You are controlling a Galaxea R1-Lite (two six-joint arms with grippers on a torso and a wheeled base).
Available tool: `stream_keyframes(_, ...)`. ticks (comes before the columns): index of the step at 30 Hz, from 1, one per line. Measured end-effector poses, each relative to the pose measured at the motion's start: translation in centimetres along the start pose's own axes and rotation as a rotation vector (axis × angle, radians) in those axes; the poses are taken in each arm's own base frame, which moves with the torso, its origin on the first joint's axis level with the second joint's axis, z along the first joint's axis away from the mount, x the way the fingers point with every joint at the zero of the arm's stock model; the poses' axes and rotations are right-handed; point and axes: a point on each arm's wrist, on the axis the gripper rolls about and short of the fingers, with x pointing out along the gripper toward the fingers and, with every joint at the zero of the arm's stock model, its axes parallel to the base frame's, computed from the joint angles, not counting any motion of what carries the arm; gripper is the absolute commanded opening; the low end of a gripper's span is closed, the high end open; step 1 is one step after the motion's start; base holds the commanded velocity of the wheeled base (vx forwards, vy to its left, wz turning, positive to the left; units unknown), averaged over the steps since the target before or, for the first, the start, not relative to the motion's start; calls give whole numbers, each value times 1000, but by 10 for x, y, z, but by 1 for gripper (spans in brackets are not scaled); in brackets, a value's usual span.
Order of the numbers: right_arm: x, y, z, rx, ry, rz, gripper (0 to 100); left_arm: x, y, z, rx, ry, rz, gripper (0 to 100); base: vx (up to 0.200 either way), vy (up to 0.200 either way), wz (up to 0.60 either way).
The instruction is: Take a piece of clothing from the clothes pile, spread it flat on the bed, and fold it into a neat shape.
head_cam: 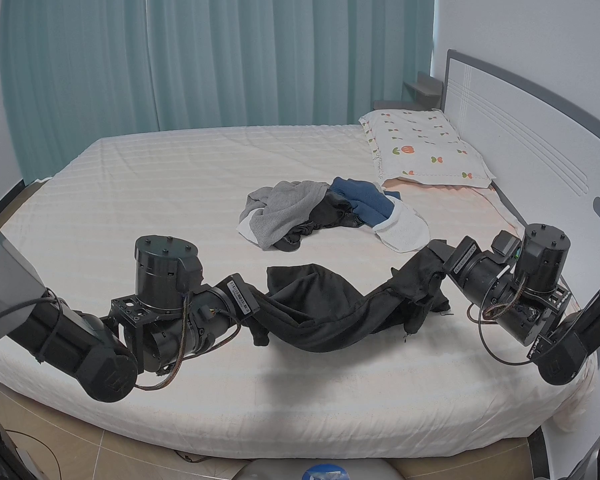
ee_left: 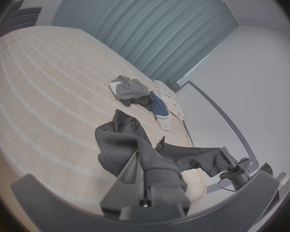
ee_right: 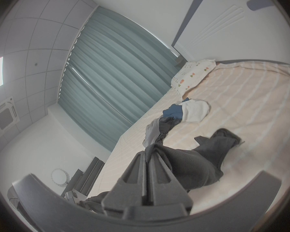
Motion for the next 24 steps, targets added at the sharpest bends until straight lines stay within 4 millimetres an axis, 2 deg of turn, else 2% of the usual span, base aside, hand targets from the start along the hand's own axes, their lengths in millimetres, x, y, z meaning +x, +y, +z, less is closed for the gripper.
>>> stream_keyframes(6, -1, -4, -2, 14, 4, -21, 0, 0, 2, 1, -20, -2, 8, 0, 0, 0, 0)
stream_keyframes(18, -7, -7, -4, 0, -22, -28, 0, -4, 7, 7, -64, -27, 22, 0, 0, 200, 0)
stream_keyframes(24, -6, -8, -3, -65, -78, -83, 0, -10, 5, 11, -67, -41, 16, 0, 0, 200, 0)
